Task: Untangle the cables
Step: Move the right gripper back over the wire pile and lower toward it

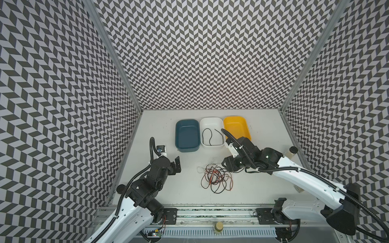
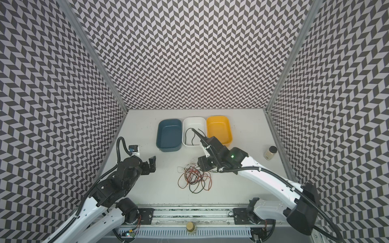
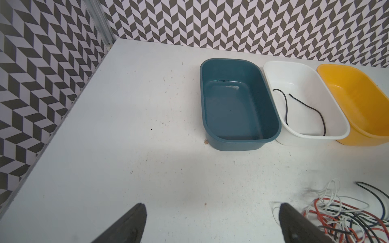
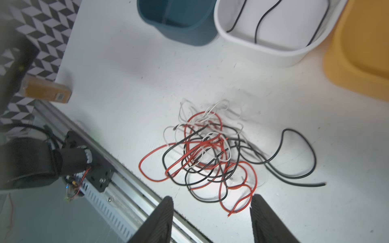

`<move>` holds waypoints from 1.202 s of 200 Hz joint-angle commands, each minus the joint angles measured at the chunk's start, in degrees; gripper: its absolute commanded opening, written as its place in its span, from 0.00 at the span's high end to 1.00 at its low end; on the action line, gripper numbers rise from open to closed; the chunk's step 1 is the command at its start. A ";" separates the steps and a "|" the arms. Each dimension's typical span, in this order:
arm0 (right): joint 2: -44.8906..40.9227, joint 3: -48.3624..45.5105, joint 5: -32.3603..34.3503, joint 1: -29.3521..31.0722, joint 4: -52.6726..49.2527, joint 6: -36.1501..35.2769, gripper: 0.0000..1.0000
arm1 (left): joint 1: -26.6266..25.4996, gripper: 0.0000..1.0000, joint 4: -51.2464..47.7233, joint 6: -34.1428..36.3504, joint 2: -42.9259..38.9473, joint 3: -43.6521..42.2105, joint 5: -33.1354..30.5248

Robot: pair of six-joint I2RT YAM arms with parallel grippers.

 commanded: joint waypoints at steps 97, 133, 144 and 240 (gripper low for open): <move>4.13 -9.25 1.76 9.08 19.97 22.14 0.44 | -0.56 0.00 0.13 0.83 1.44 -0.01 1.44; 6.80 -8.37 3.34 9.10 20.67 24.17 0.54 | -0.67 0.00 0.33 0.93 1.49 -0.17 1.42; 7.10 -8.34 4.31 9.01 21.33 24.29 0.55 | -0.66 0.00 0.31 0.94 1.53 -0.23 1.44; 14.70 -4.74 5.01 7.02 19.56 23.20 0.65 | -1.35 0.00 0.34 1.28 1.31 -0.52 0.66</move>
